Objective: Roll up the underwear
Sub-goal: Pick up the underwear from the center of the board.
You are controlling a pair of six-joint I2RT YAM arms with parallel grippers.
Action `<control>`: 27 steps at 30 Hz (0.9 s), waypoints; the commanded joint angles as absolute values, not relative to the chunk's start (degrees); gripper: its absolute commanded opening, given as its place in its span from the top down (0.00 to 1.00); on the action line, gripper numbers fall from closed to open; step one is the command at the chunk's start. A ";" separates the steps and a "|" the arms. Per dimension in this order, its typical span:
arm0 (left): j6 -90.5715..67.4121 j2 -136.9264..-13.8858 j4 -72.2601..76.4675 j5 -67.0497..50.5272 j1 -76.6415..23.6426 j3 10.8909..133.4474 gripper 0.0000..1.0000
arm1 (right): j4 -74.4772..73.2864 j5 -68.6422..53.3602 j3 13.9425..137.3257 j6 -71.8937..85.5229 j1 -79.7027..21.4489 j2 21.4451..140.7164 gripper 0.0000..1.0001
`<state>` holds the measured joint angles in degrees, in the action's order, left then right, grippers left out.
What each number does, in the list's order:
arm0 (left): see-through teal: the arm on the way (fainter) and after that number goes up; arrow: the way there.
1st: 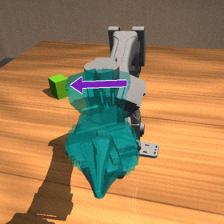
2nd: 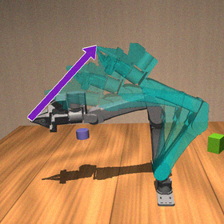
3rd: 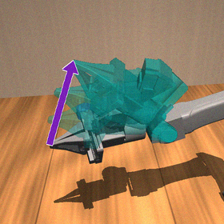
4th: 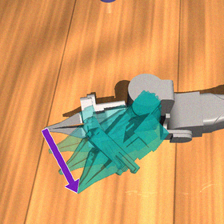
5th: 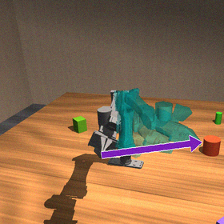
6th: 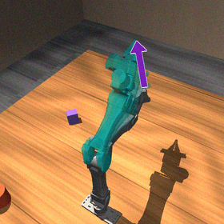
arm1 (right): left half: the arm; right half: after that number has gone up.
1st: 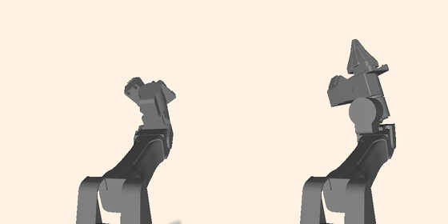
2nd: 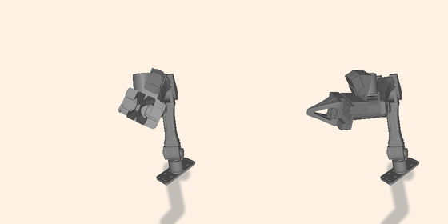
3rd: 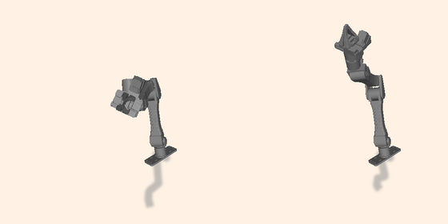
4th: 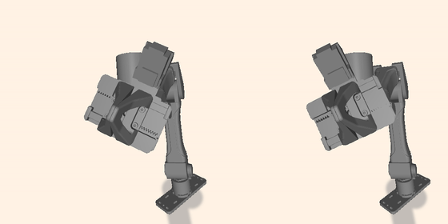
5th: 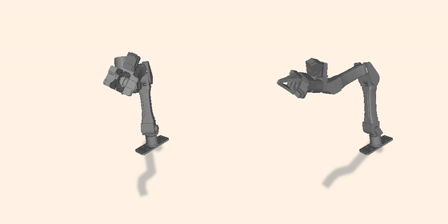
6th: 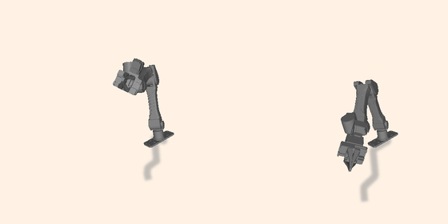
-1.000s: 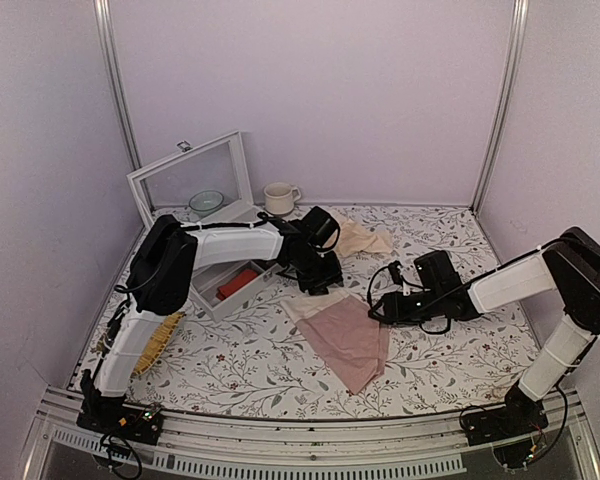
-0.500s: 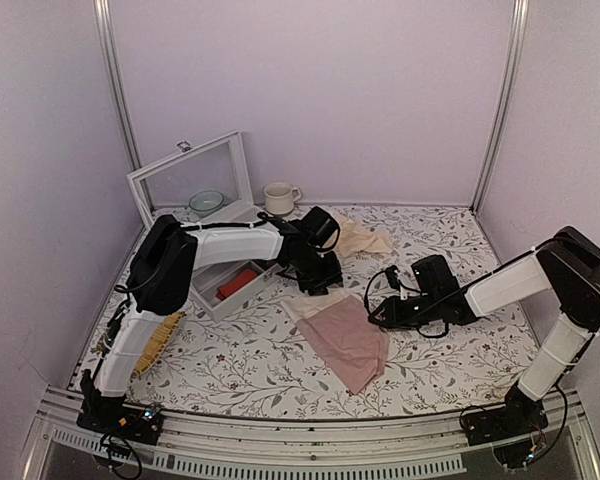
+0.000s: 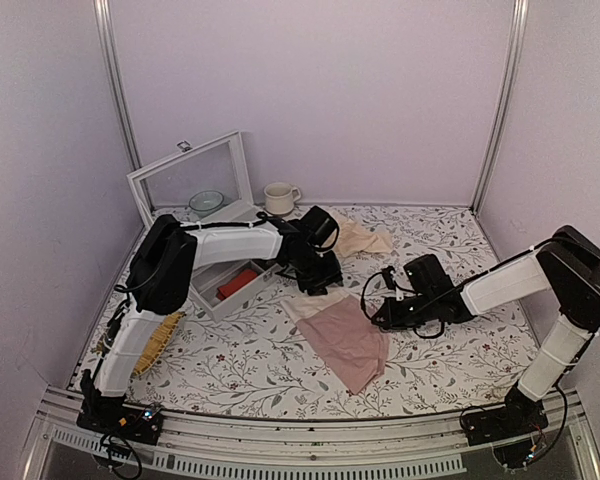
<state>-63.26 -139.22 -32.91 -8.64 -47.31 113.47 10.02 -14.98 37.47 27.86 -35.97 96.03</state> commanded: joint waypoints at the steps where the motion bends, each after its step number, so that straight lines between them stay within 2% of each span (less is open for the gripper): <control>1: -64.11 -138.80 -33.94 -9.66 -46.28 114.43 0.55 | 3.65 -7.70 40.13 24.70 -39.16 93.59 1.00; 7: -64.21 -138.45 -33.75 -10.44 -46.09 114.43 0.54 | 0.77 -1.73 42.10 22.27 -42.73 91.84 1.00; 12: -64.28 -138.49 -33.59 -11.75 -46.01 114.43 0.48 | -0.60 2.68 42.97 20.24 -45.41 91.03 1.00; 27: -63.52 -139.80 -36.13 -12.36 -45.54 115.06 0.50 | -1.82 7.08 45.12 17.42 -49.74 91.03 1.00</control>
